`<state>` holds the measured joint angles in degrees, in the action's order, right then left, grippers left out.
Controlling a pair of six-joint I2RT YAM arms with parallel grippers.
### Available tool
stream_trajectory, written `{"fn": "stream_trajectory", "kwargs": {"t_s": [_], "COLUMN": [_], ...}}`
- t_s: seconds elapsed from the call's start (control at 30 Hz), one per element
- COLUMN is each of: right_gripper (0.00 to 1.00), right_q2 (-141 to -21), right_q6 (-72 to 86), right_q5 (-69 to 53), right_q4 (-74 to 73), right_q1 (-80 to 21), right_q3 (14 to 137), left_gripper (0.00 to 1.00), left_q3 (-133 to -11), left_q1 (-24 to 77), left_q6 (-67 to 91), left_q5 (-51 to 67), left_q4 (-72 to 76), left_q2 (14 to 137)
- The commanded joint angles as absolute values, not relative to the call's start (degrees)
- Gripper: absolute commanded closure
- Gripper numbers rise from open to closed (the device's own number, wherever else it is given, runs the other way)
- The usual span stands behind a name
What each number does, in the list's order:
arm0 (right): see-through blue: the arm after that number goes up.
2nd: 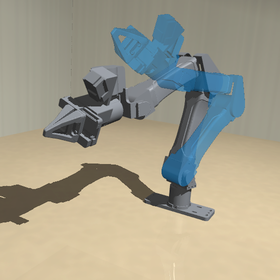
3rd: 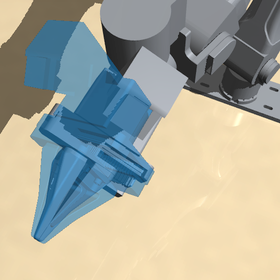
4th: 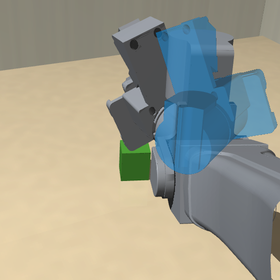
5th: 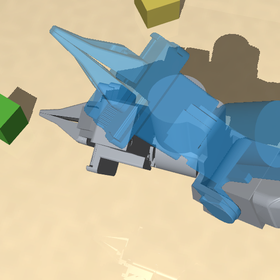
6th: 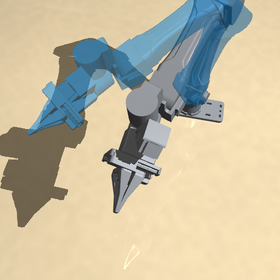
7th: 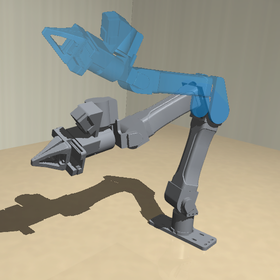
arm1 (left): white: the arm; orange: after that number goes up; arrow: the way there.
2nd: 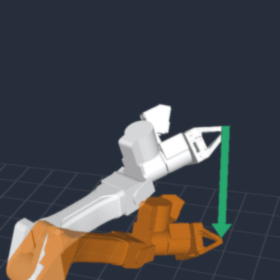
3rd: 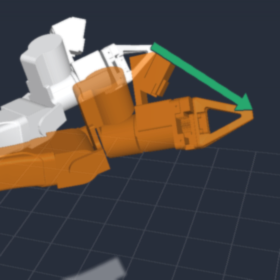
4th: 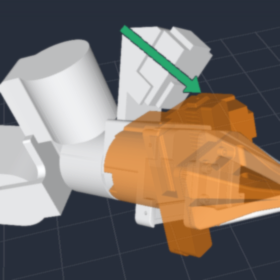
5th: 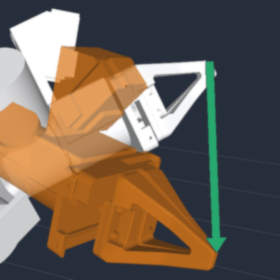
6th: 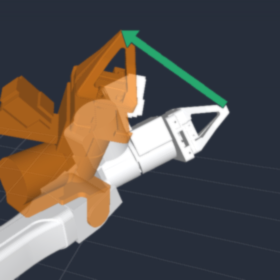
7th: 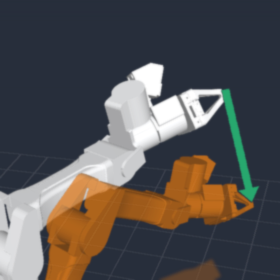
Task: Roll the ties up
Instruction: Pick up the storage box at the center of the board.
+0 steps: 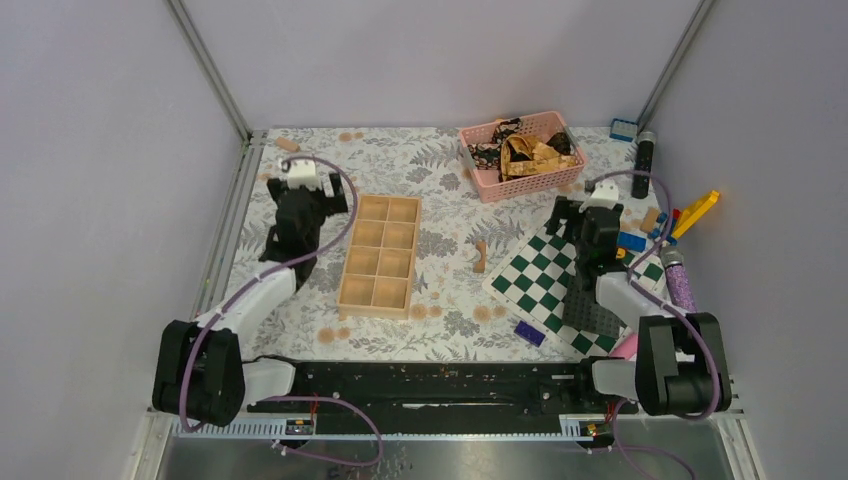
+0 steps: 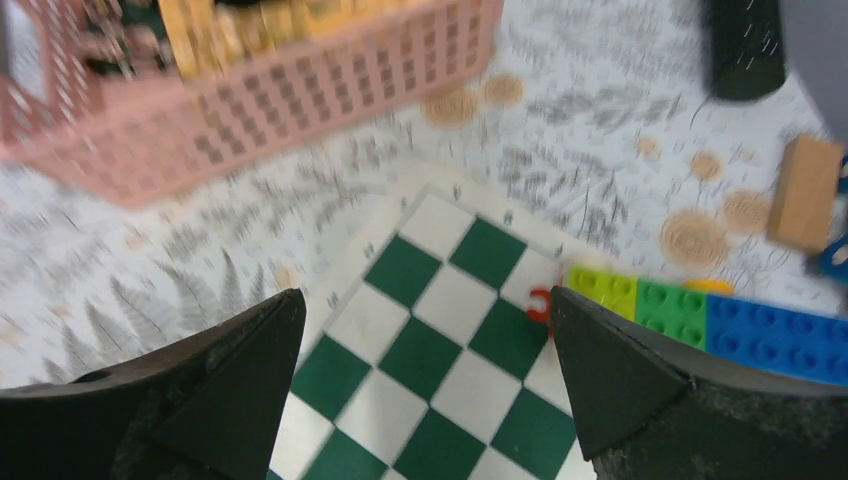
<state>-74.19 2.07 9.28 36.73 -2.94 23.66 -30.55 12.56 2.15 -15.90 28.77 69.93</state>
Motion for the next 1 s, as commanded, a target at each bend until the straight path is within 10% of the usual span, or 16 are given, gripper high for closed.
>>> {"fn": "stream_trajectory", "kwargs": {"t_s": [0.0, 0.4, 0.97], "right_gripper": [0.01, 0.02, 0.06], "right_q2": [-68.46, -65.57, -66.44], "right_q6": [9.89, 22.17, 34.48], "right_q5": [13.44, 10.12, -9.4], "right_q4": [17.76, -17.71, -19.08], "right_q1": [-2.55, -2.55, -7.39], "right_q3": [36.78, 59.34, 57.91], "left_gripper": [0.01, 0.01, 0.14], "left_q3": [-48.19, -65.89, -51.13], "left_q1": [12.74, 4.26, -0.4], "left_q6": [9.16, 24.09, 29.21], "left_q5": [-22.13, -2.3, 14.42], "left_q4": [2.21, -18.94, -25.44], "left_q2": [69.57, 65.38, 55.31]}}
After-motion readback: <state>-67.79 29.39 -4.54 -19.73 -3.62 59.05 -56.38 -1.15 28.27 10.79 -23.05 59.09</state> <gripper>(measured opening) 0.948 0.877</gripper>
